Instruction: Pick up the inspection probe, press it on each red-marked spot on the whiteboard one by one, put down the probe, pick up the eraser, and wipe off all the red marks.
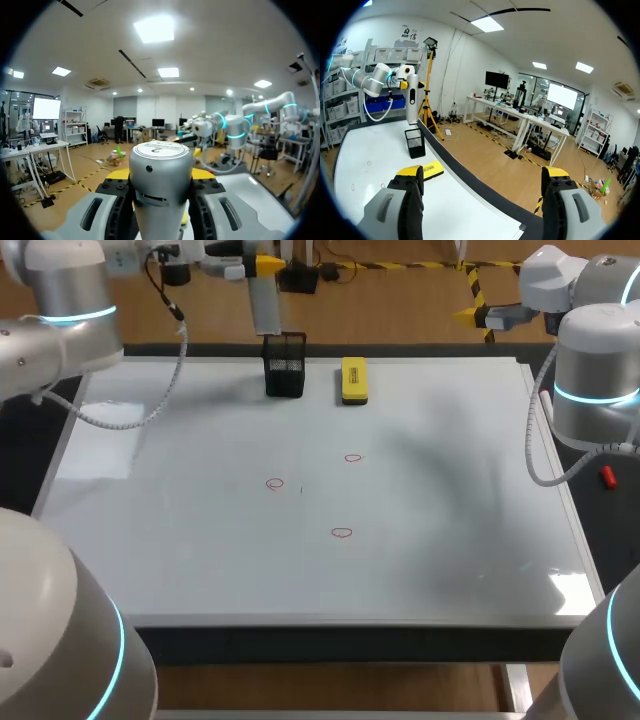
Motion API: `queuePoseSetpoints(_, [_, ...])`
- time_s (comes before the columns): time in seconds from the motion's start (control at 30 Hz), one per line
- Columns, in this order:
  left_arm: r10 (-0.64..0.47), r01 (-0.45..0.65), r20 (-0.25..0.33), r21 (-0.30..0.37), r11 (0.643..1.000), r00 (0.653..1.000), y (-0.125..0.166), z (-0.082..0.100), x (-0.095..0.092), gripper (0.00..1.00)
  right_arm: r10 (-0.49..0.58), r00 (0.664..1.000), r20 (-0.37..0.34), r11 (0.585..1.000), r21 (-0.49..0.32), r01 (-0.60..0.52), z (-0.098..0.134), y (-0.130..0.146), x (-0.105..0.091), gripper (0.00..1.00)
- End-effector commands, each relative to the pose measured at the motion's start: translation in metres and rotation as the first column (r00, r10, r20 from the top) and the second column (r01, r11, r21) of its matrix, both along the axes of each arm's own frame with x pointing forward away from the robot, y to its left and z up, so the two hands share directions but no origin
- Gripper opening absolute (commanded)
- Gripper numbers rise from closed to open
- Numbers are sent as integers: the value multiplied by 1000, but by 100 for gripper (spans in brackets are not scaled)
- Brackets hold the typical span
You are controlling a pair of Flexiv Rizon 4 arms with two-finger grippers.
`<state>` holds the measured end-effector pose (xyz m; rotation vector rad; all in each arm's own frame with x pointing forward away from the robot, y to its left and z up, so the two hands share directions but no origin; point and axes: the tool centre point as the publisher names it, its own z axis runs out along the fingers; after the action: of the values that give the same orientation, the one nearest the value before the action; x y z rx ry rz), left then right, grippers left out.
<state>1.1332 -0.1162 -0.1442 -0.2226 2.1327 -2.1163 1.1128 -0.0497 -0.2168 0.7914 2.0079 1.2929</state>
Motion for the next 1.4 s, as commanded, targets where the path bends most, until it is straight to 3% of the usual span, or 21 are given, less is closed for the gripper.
queuePoseSetpoints(0.03, [82,-82,0,10,997,997,23,8,-23,0,1,1000,-1,1000,0,-1,0,0,0,100])
queuePoseSetpoints(0.37, [182,-182,-9,34,983,983,69,0,-40,0,1,1000,-1,1000,0,-1,0,0,0,100])
queuePoseSetpoints(0.8, [250,-250,17,62,966,968,121,-30,-61,0,1,1000,-1,1000,0,-1,0,0,0,100])
queuePoseSetpoints(1.07, [291,-292,31,69,954,956,150,-45,-61,0,1,1000,-1,1000,0,-1,0,0,0,100])
queuePoseSetpoints(1.4, [318,-317,-1,77,945,948,169,-63,-58,0,1,1000,-1,1000,0,-1,0,0,0,100])
